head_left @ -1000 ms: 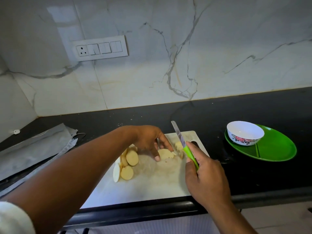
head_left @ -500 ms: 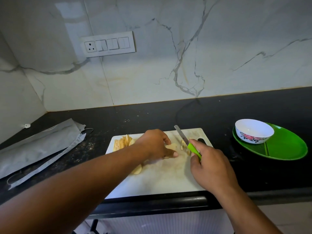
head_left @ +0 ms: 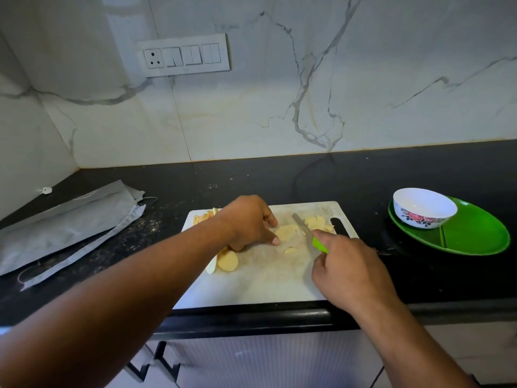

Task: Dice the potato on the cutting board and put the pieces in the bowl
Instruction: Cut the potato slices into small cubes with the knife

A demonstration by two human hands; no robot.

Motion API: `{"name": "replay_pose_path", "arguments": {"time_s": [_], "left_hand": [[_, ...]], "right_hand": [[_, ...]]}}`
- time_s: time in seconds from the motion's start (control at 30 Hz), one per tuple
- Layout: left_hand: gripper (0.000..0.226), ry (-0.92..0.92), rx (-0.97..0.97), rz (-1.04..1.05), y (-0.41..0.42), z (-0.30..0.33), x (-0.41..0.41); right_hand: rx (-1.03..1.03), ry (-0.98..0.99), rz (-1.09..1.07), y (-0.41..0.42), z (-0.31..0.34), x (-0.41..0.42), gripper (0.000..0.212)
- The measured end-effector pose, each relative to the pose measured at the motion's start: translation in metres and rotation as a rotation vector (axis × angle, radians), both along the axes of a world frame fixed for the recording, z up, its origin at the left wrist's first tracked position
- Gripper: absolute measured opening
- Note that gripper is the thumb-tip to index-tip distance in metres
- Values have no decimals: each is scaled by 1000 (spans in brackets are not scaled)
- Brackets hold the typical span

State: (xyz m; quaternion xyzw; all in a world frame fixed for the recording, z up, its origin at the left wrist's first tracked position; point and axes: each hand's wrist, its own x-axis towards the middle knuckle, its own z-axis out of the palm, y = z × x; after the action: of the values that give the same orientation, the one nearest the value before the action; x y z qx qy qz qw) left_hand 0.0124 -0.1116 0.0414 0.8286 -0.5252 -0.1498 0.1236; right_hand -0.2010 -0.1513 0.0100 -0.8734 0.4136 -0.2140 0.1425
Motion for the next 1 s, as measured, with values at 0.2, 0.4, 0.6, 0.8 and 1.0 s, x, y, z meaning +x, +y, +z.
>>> {"name": "replay_pose_path", "arguments": {"time_s": [0.2,0.4,0.6,0.8,1.0], "left_hand": [[32,113,-107,115,-5,-9,-10],[52,50,-117,111,-5,-10,-14],[55,-121,-45,-149,-8,-9,-9],[36,-111,-57,-204,-4,-11,-14],[31,-87,-201,-42,-2,-27,-33]], "right_hand": [[36,-28,29,4,2,3,53],[23,-34,24,3,5,1,52],[-9,-23,-18,15,5,-6,52],[-4,-35,-21,37,-2,-18,57],[-8,0,-49,40,3,-16,58]]}}
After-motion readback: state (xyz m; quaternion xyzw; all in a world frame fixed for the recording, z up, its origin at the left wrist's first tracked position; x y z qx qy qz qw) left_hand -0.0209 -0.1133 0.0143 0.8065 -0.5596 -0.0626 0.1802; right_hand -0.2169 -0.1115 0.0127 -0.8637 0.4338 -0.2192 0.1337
